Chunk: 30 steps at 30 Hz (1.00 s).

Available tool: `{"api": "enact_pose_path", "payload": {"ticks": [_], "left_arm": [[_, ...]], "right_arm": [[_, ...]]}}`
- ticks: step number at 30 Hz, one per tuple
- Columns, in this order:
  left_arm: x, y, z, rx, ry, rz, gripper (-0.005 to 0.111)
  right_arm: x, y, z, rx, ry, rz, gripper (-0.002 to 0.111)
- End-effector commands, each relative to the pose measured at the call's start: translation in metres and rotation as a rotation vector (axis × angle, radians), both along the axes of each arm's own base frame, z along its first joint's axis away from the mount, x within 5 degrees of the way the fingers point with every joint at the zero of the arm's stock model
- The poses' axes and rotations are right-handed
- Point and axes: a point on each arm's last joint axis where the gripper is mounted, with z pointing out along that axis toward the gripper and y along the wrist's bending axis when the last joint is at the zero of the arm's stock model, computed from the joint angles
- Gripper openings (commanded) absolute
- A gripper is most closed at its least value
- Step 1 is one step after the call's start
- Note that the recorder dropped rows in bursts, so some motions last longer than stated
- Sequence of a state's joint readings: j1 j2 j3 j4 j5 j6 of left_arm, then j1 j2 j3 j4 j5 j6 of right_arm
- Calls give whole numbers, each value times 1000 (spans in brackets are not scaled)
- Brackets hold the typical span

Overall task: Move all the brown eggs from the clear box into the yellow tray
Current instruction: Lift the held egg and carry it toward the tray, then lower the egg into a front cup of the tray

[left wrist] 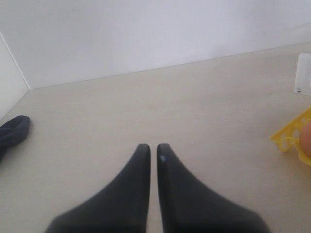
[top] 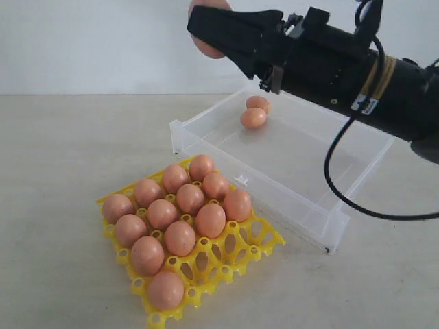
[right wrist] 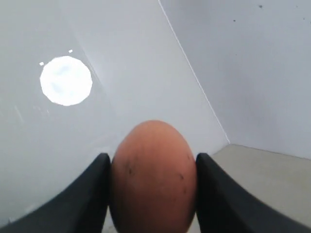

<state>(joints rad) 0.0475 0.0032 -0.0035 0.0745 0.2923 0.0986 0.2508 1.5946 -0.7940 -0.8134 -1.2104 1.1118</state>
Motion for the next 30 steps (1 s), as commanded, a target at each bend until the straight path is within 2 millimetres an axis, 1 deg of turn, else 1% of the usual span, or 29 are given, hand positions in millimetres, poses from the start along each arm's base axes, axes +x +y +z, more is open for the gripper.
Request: {"api": "enact_pose_path", "payload": {"ticks": [1, 2, 4, 5, 6, 7, 8, 9, 11, 12, 14, 17, 18, 26, 30], "left_arm": [[0, 0, -1, -3, 0, 2, 4], [0, 0, -1, -3, 0, 2, 4], [0, 0, -1, -3, 0, 2, 4], [0, 0, -1, -3, 0, 2, 4], [0, 0, -1, -3, 0, 2, 4], [0, 0, -1, -3, 0, 2, 4], [0, 0, -1, -3, 0, 2, 4], [0, 0, -1, -3, 0, 2, 4], [0, 0, -1, -3, 0, 2, 4], [0, 0, -1, -3, 0, 2, 4], [0, 0, -1, -3, 0, 2, 4], [0, 0, -1, -3, 0, 2, 4], [0, 0, -1, -3, 0, 2, 4], [0, 0, -1, -3, 0, 2, 4], [0, 0, -1, -3, 0, 2, 4]], "right_arm": [[10, 7, -11, -5, 77, 72, 0], [8, 9, -15, -37, 86, 106, 0], [-4, 15, -28, -183, 89, 248, 0], [-14, 18, -37, -298, 84, 353, 0], [-19, 18, -42, -358, 85, 405, 0], [-26, 18, -50, -455, 72, 484, 0], [-28, 18, -52, -481, 63, 503, 0], [-28, 18, -54, -491, 44, 508, 0], [-26, 19, -59, -523, -69, 506, 0], [-25, 21, -63, -544, -94, 504, 0], [-20, 28, -80, -638, -87, 470, 0], [-16, 39, -110, -782, -134, 458, 0], [-15, 40, -116, -794, -119, 462, 0], [-11, 41, -144, -804, -28, 478, 0], [-9, 41, -154, -811, 10, 467, 0]]}}
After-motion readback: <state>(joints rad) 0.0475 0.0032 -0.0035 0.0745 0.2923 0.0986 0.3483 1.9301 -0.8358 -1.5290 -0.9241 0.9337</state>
